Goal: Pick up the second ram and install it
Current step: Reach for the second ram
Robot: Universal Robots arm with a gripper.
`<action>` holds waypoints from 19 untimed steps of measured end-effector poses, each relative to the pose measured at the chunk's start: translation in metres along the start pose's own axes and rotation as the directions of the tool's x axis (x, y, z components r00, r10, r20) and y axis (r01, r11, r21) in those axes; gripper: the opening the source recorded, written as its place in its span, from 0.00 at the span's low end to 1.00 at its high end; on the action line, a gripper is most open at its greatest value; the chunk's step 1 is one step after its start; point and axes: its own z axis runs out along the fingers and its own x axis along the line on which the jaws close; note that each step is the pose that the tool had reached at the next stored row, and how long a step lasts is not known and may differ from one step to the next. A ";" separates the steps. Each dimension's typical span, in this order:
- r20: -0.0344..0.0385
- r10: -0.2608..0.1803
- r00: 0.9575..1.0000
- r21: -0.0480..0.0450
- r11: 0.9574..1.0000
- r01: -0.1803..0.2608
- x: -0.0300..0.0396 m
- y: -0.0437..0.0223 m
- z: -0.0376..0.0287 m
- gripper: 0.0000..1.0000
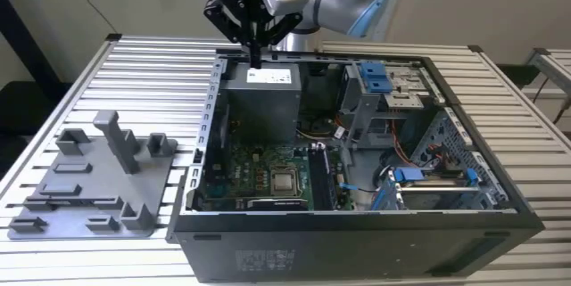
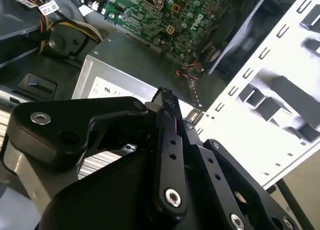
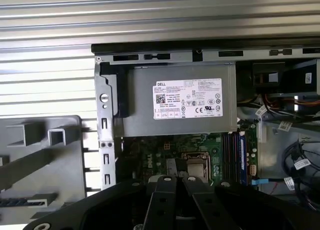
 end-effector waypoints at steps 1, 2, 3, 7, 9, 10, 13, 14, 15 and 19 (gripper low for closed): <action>0.000 0.000 1.000 0.000 1.000 0.000 0.0015 -0.0001 0.0000 0.11; 0.000 0.000 1.000 0.000 1.000 0.000 0.0032 -0.0002 0.0000 0.11; 0.000 0.000 1.000 0.000 1.000 0.000 0.0048 -0.0003 0.0000 0.11; 0.000 0.000 1.000 0.000 1.000 0.000 0.0096 -0.0007 -0.0001 0.11; 0.000 0.000 1.000 0.000 1.000 0.000 0.0116 -0.0008 -0.0001 0.11; 0.000 0.000 1.000 0.000 1.000 0.000 0.0128 -0.0009 -0.0001 0.11; 0.000 0.000 1.000 0.000 1.000 0.000 0.0170 -0.0012 -0.0002 0.11; -0.001 0.000 1.000 0.000 1.000 0.000 0.0182 -0.0013 -0.0002 0.11; -0.001 0.000 1.000 0.000 1.000 0.000 0.0195 -0.0013 -0.0002 0.11; -0.001 0.000 1.000 0.000 1.000 0.000 0.0260 -0.0018 -0.0003 0.11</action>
